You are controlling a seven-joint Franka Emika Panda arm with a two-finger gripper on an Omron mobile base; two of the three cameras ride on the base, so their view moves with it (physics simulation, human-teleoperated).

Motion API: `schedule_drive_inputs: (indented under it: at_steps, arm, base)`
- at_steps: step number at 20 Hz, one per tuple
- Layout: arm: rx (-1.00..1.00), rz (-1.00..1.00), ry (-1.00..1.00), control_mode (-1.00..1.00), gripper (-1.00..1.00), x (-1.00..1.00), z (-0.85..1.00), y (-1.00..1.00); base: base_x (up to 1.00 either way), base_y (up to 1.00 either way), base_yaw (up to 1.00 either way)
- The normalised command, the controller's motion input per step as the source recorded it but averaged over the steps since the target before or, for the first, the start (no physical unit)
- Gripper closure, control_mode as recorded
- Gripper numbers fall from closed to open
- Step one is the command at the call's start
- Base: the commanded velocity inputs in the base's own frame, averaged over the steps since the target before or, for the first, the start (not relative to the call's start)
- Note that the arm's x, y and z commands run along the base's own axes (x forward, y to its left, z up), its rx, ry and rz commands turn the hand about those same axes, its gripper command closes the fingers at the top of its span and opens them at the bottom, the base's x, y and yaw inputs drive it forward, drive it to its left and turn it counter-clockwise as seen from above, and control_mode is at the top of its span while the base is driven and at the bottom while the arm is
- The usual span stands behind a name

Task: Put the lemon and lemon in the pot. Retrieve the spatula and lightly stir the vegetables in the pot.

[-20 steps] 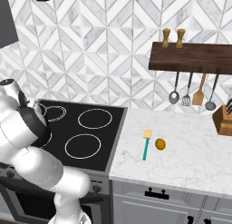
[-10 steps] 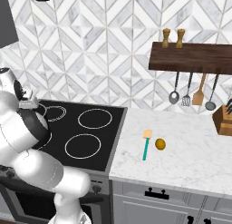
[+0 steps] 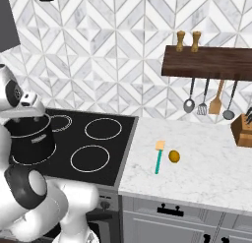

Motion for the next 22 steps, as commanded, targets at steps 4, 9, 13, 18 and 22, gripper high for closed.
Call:
schedule_drive_inputs:
  at_steps: [4,9,13,18,22]
  arm:
    - [0.06,-0.11,0.00,-1.00,-1.00,-0.35,-0.02,-1.00]
    - [0.07,-0.12,0.00,-1.00,-1.00,-0.10,-0.12,-1.00]
    - [0.07,-0.10,0.00,-1.00,-1.00,0.00,-0.08,-1.00]
    - [0.03,-0.13,0.00,-1.00,-1.00,0.01,0.00,-1.00]
    - [0.00,-0.13,0.00,-1.00,-1.00,0.12,-0.01,-1.00]
  base:
    - [0.00,0.00,0.00]
    - [0.00,0.00,0.00]
    - [0.00,0.00,0.00]
    - [0.00,0.00,0.00]
    - [0.00,0.00,0.00]
